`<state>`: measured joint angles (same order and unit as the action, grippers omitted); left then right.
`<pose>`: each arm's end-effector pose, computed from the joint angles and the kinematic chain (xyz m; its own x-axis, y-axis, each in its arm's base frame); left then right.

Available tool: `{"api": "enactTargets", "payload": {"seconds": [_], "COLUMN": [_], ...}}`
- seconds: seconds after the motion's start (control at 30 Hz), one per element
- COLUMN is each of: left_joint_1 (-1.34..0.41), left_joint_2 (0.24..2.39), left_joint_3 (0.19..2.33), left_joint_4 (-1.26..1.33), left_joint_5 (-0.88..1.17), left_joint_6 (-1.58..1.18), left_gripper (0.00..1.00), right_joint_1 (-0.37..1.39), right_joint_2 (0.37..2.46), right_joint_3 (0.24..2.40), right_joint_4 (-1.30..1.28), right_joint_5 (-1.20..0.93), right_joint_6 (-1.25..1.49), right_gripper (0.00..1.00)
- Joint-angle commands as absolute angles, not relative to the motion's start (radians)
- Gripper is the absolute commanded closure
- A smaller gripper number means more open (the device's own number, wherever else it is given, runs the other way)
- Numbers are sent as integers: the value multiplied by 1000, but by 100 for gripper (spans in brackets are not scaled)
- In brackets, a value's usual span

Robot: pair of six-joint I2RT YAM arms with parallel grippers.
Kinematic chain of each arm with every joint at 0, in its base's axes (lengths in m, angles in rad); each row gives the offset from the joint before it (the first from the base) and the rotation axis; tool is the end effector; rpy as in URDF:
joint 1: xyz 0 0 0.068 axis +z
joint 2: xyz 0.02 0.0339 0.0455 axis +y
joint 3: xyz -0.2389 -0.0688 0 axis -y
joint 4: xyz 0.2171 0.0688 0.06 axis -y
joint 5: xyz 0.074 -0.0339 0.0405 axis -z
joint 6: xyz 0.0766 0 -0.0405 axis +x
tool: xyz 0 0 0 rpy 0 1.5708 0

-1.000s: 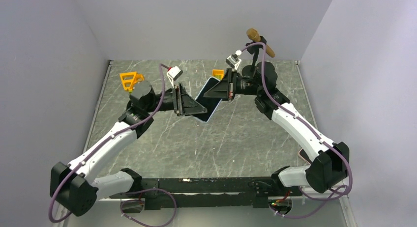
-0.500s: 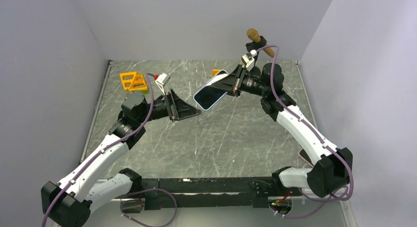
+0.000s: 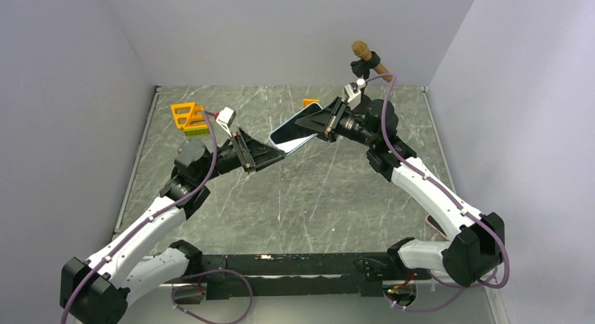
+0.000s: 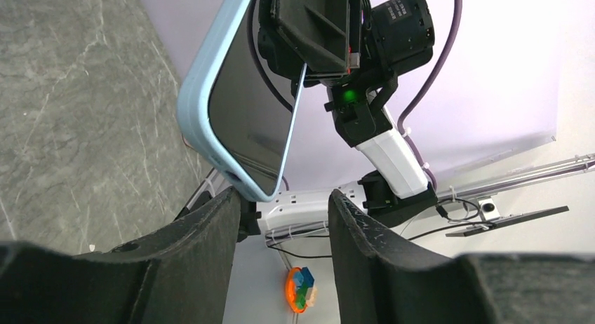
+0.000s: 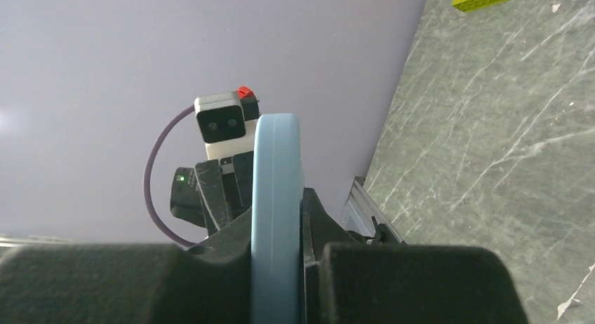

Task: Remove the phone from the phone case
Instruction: Remove the phone case from the phone.

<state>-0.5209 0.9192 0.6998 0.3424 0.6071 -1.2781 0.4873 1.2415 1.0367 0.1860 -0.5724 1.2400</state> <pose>0.1829 -0.1553 0.3316 -0.8308 -0.4299 -0.3534 0.3615 0.0658 -0.9300 0.2508 0.1799 0.3516 -0.8302 0.4598 -0.3151 -0.2676 0.1672 0.9489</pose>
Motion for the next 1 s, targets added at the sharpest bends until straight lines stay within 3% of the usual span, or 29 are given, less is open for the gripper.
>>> {"api": "enactTargets", "payload": {"seconds": [0.0,0.4,0.53,0.67,0.73,0.97], "left_joint_1": [-530,-532,-532,-531,-523,-528], "left_joint_2": [925,956,974,1000,1010,1003], "left_joint_3": [719,703,692,695,709,890], "left_joint_4": [432,481,543,613,646,318], "left_joint_5": [607,655,663,695,725,749], "left_joint_6": [-1307,-1340,-1354,-1319,-1239,-619], "left_gripper": [49,61,71,92,100,100], "right_joint_1": [507,528,532,532,530,524], "right_joint_2": [1205,1222,1235,1241,1251,1279], "right_joint_3": [1055,1069,1073,1072,1079,998], "right_joint_4": [297,309,319,270,233,404], "right_joint_5": [-529,-497,-509,-533,-568,-696], "right_joint_6": [1279,1303,1326,1377,1422,1743], "right_gripper": [100,100,100,100,100,100]}}
